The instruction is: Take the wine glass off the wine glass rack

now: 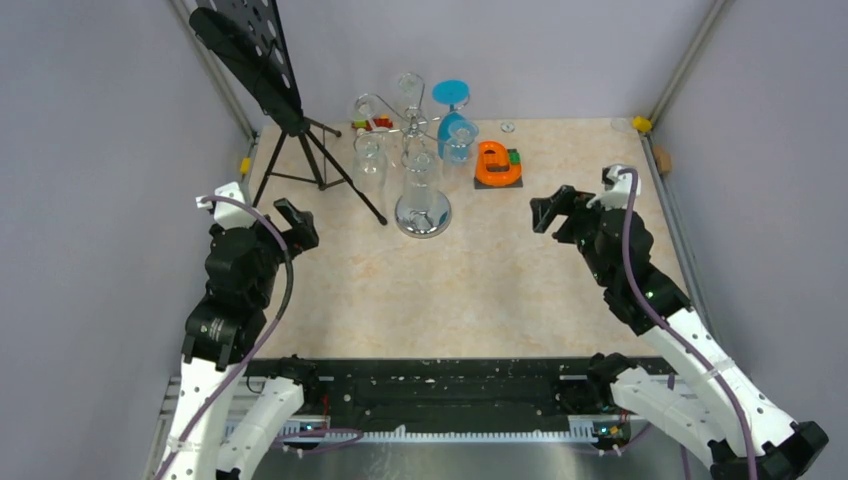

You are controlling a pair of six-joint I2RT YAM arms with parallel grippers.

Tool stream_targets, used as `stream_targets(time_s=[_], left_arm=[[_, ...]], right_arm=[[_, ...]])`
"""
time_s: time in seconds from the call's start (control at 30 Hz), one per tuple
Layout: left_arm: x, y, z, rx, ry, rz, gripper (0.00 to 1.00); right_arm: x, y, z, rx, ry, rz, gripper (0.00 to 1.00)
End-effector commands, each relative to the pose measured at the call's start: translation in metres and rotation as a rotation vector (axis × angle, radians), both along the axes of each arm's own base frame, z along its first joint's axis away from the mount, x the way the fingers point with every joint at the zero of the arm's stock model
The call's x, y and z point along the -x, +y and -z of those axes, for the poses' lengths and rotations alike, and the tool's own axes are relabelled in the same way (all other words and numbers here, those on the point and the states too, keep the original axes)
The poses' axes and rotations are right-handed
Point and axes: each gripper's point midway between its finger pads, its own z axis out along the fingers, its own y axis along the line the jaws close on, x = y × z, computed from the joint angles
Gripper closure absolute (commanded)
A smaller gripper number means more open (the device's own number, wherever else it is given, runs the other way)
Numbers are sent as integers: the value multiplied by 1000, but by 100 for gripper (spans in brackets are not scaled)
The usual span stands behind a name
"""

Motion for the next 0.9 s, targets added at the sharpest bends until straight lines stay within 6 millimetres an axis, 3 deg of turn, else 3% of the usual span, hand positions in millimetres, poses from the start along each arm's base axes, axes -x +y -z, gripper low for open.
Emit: stream_targets(time_s=[0.0,0.2,0.4,0.63,0.73,0.87], left_arm=[[-9,3,-18,-56,-106,5,3],[-14,-3,-34,-60,-177,34,2],[-18,-25,-47,-15,-223,142,1],[-9,-29,-42,-9,-263,176,1],[0,-28,-48,-1,-317,183,1],[4,-28,-50,16,-365,182,1]], right_arm=[[-4,13,-50,-96,-102,-46,19],[-1,27,-71,-132,-107,-119,19],[-1,41,-115,-198,-125,-173,19],[-30,39,-139,-242,-141,-76,19],[-47,60,-143,-309,-114,-111,21],[-69,97,-131,-435,-26,-188,33]])
